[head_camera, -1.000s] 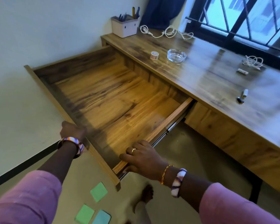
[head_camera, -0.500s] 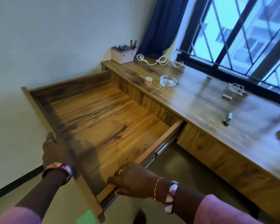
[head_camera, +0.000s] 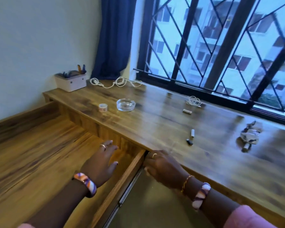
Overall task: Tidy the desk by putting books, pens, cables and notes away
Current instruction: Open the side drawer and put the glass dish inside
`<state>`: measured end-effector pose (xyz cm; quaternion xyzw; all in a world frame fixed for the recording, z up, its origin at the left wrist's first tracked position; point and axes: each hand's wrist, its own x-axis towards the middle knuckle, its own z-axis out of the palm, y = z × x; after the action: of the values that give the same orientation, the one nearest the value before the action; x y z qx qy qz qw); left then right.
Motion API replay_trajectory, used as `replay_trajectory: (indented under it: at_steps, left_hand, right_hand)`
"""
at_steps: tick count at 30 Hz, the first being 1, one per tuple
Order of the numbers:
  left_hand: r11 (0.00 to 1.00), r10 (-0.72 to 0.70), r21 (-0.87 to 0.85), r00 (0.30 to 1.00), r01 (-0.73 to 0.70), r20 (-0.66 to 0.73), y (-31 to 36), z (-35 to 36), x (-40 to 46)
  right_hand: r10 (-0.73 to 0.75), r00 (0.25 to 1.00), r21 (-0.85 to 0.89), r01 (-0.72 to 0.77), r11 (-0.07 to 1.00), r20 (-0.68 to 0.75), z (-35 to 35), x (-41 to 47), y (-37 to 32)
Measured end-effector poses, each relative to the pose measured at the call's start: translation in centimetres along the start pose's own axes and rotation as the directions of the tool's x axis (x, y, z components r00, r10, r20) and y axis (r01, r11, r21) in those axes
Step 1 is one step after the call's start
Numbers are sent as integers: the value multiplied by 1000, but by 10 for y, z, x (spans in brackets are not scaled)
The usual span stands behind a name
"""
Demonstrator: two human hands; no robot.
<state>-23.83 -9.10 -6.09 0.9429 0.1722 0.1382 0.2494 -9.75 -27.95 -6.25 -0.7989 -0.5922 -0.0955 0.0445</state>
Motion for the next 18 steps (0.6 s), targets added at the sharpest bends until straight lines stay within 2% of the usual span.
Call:
replay_trajectory:
  at_steps: [2,4,6,8,10,12,15,18]
  left_hand:
    - [996,81,34,996,-83,38,18,15,36]
    - [980,182,73,983,-184,39,43,37,77]
    - [961,270,37,959,-274,88,71,65,112]
    - [955,296,-21,940,-297,169,105,89,148]
    - [941,337,-43,925,-335,179,135,110,192]
    - [934,357,-49,923,-354,141,158,127,243]
    - [935,317,111,934,-338,166,183,154,314]
    - [893,259,289,918,-346,300,204,179,351]
  right_hand:
    - [158,977,-37,-165,986,-145,2,-1,41]
    - [379,897,14,-386,922,-229,4,-6,86]
    - [565,788,74,-565,821,-247,9,-13,129]
    - [665,727,193,-637,747,-171,12,-20,166]
    - [648,761,301,-615,729,-13,12,-24,197]
    - [583,811,341,-563,753,50,16,-25,216]
    - [593,803,459,-547,700,54,26,-21,236]
    - [557,829,451,-518,727,54,31,-8,247]
